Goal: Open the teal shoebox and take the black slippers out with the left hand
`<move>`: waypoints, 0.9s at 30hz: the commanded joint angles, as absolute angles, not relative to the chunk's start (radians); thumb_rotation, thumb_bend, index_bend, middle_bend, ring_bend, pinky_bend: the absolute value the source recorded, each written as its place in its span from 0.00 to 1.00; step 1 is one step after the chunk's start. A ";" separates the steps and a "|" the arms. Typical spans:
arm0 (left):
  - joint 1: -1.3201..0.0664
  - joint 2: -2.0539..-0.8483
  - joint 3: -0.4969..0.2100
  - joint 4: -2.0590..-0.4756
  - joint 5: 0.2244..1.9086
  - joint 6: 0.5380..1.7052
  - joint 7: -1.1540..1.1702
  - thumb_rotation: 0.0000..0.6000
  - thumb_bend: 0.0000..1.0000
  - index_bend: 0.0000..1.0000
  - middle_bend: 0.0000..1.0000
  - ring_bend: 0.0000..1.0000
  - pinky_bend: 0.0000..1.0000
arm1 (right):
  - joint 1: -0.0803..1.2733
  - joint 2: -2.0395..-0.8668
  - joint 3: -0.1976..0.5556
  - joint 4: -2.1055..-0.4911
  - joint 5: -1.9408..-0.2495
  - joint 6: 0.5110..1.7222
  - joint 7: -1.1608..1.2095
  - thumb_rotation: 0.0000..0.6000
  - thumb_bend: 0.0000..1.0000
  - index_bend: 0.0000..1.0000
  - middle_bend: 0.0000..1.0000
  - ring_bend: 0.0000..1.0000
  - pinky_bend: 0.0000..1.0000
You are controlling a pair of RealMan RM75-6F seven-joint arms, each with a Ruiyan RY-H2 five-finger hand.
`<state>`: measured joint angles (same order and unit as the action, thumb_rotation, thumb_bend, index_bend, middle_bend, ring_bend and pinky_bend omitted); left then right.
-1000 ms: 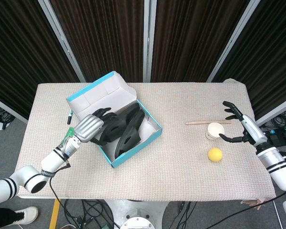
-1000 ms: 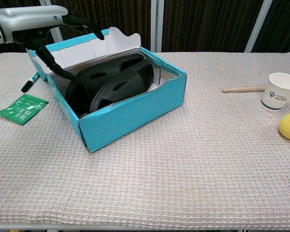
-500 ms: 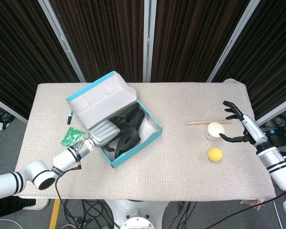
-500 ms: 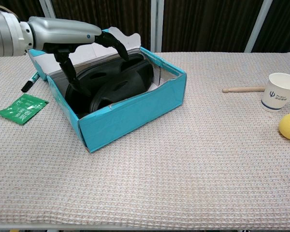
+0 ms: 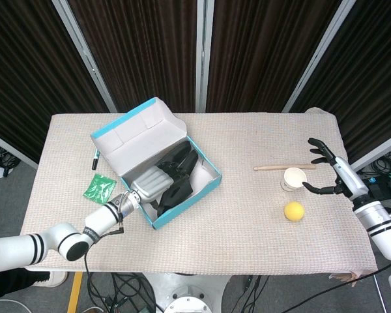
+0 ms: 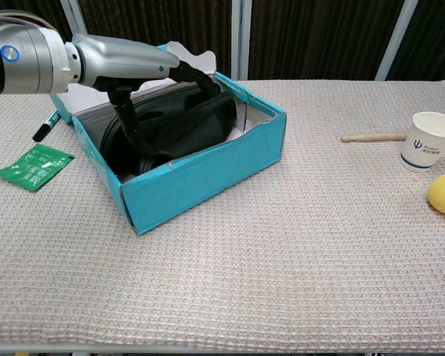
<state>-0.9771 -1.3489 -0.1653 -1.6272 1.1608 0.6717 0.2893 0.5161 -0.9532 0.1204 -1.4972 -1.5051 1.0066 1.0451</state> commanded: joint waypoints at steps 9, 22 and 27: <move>-1.028 -1.370 -0.141 -1.690 1.009 0.742 0.448 1.00 0.10 0.10 0.05 0.02 0.10 | 0.512 -0.959 0.114 -1.479 -1.507 1.014 1.067 1.00 0.16 0.00 0.04 0.10 0.24; -1.061 -1.394 -0.112 -1.689 0.958 0.774 0.507 1.00 0.10 0.10 0.05 0.02 0.10 | 0.508 -0.962 0.109 -1.464 -1.509 1.022 1.083 1.00 0.16 0.00 0.04 0.10 0.24; -1.064 -1.413 -0.090 -1.661 0.925 0.821 0.572 1.00 0.10 0.10 0.05 0.02 0.10 | 0.507 -0.962 0.107 -1.461 -1.512 1.025 1.087 1.00 0.16 0.00 0.04 0.10 0.24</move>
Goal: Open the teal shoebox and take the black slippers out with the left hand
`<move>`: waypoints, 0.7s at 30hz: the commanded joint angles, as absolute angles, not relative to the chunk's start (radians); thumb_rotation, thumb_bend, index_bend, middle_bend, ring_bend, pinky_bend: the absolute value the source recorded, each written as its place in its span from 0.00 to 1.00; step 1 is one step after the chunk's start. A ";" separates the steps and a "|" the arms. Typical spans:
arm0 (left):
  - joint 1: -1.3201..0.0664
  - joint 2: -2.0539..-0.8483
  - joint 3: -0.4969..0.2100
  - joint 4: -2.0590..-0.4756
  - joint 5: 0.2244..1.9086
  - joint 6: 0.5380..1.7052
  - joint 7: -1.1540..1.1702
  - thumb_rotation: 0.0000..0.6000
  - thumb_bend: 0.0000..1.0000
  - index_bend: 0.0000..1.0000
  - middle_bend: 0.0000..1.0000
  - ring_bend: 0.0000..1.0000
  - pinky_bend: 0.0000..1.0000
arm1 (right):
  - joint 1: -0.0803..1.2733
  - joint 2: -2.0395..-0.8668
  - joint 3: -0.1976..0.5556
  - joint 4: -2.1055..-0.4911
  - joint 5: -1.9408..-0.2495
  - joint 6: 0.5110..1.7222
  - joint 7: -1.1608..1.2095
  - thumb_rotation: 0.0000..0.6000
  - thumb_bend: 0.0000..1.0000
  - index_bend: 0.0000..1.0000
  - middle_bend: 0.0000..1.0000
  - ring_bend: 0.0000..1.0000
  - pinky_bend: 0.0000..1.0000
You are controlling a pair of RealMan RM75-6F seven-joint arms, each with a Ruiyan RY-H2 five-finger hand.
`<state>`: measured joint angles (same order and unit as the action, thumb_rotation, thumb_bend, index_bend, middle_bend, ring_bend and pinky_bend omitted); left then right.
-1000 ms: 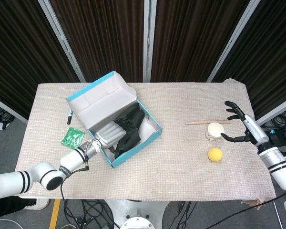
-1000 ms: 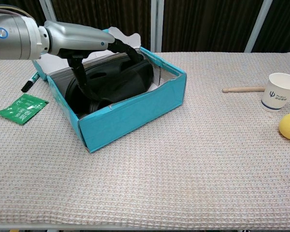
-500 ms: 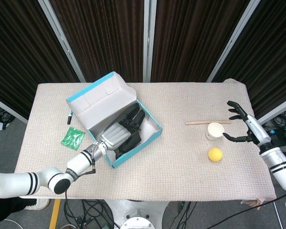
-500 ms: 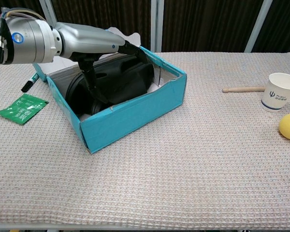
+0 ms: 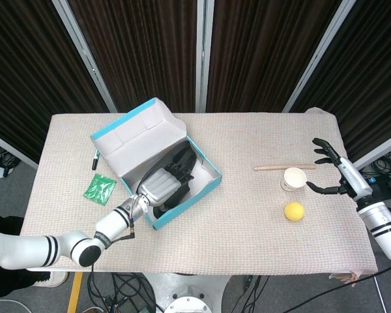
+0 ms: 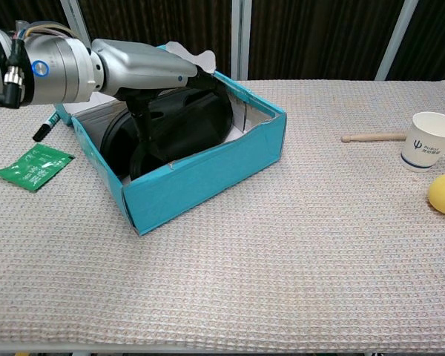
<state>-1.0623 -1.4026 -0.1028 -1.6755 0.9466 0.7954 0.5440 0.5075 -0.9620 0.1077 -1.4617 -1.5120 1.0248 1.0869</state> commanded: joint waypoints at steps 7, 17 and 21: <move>-1.078 -1.407 -0.068 -1.657 0.881 0.827 0.626 1.00 0.10 0.10 0.05 0.02 0.10 | 0.511 -0.963 0.110 -1.462 -1.512 1.026 1.093 1.00 0.16 0.00 0.04 0.10 0.24; -1.123 -1.421 -0.043 -1.613 0.829 0.783 0.678 1.00 0.10 0.10 0.05 0.02 0.10 | 0.509 -0.959 0.109 -1.468 -1.508 1.028 1.091 1.00 0.16 0.00 0.04 0.10 0.24; -1.131 -1.432 -0.032 -1.595 0.837 0.781 0.685 1.00 0.14 0.15 0.06 0.02 0.10 | 0.507 -0.959 0.108 -1.467 -1.505 1.029 1.093 1.00 0.16 0.00 0.04 0.10 0.24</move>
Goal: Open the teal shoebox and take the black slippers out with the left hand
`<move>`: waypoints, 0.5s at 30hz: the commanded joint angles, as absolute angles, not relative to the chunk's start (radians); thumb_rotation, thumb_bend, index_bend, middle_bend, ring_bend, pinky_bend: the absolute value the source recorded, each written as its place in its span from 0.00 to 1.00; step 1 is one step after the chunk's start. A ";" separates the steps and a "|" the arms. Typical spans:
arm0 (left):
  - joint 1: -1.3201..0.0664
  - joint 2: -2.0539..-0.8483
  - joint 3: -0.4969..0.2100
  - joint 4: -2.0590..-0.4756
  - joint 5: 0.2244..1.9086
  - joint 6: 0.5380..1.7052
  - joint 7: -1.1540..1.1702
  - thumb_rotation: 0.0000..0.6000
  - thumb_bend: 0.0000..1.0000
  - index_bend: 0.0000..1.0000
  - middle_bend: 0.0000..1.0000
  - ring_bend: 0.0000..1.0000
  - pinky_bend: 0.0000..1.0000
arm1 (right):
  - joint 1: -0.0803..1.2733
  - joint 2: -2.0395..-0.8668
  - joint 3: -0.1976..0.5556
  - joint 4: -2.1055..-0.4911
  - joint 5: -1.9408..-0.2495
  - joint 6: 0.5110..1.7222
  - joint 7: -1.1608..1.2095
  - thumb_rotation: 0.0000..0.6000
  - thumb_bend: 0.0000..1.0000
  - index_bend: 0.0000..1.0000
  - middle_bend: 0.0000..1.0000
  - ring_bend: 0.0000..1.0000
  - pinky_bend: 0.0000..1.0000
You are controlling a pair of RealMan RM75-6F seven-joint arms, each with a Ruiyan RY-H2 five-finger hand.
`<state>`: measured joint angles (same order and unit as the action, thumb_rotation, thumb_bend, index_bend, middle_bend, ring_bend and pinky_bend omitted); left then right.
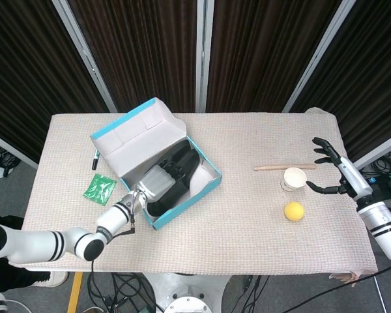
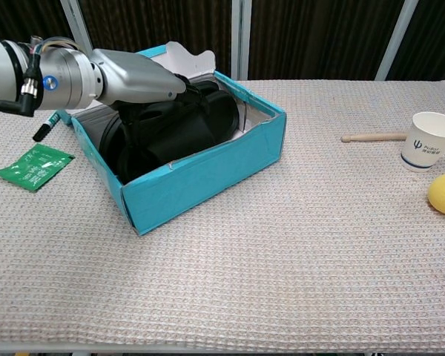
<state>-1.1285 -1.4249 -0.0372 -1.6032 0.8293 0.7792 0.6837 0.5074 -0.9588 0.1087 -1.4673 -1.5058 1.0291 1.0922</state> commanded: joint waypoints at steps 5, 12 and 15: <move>-1.121 -1.446 -0.030 -1.572 0.876 0.787 0.652 1.00 0.29 0.39 0.09 0.02 0.10 | 0.504 -0.959 0.109 -1.463 -1.502 1.031 1.096 1.00 0.16 0.00 0.04 0.10 0.24; -1.068 -1.445 -0.038 -1.552 1.056 0.839 0.522 1.00 0.35 0.49 0.16 0.02 0.10 | 0.501 -0.959 0.110 -1.465 -1.501 1.036 1.098 1.00 0.16 0.00 0.04 0.11 0.24; -1.044 -1.439 -0.048 -1.535 1.142 0.867 0.438 1.00 0.35 0.49 0.16 0.02 0.10 | 0.502 -0.959 0.110 -1.467 -1.503 1.036 1.096 1.00 0.16 0.00 0.04 0.11 0.24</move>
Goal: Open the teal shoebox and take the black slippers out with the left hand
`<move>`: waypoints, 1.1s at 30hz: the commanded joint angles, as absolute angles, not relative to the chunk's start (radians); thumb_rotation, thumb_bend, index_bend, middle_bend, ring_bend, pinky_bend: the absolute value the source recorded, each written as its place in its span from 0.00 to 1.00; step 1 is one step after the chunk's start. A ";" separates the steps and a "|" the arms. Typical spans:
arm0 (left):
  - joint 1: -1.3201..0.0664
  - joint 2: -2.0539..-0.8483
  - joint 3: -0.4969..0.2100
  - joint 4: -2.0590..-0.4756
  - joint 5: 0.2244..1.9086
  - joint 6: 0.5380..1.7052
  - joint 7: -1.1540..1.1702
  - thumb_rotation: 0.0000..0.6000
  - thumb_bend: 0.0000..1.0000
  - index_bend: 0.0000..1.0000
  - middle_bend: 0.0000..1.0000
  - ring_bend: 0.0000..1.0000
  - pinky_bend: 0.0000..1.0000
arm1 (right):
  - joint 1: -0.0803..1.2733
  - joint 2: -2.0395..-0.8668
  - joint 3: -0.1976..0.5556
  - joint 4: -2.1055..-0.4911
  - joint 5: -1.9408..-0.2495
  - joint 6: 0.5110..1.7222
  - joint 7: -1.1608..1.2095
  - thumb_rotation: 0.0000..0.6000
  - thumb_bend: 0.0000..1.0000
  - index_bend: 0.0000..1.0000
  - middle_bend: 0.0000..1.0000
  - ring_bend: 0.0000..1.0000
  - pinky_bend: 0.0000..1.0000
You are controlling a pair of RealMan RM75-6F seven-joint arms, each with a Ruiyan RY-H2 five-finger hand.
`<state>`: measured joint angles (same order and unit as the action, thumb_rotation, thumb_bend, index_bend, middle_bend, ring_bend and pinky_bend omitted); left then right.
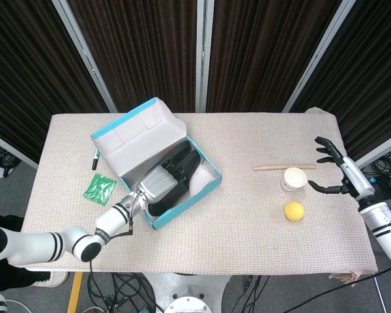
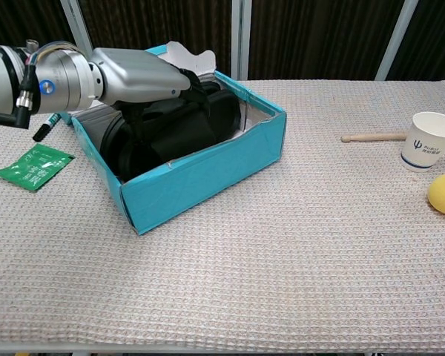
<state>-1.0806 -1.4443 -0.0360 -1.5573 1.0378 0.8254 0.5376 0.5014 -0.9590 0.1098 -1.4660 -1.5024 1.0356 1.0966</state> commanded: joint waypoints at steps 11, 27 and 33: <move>-0.966 -1.435 -0.076 -1.427 1.341 1.003 0.245 1.00 0.35 0.49 0.16 0.02 0.10 | 0.501 -0.956 0.113 -1.475 -1.498 1.037 1.090 1.00 0.16 0.00 0.04 0.11 0.24; -0.817 -1.325 -0.139 -1.473 1.351 1.167 0.056 1.00 0.35 0.48 0.16 0.02 0.10 | 0.508 -0.959 0.117 -1.478 -1.500 1.030 1.084 1.00 0.16 0.00 0.04 0.11 0.24; -0.708 -1.190 -0.088 -1.584 1.301 1.167 0.044 1.00 0.35 0.48 0.16 0.02 0.10 | 0.509 -0.955 0.117 -1.480 -1.506 1.032 1.085 1.00 0.16 0.00 0.04 0.11 0.24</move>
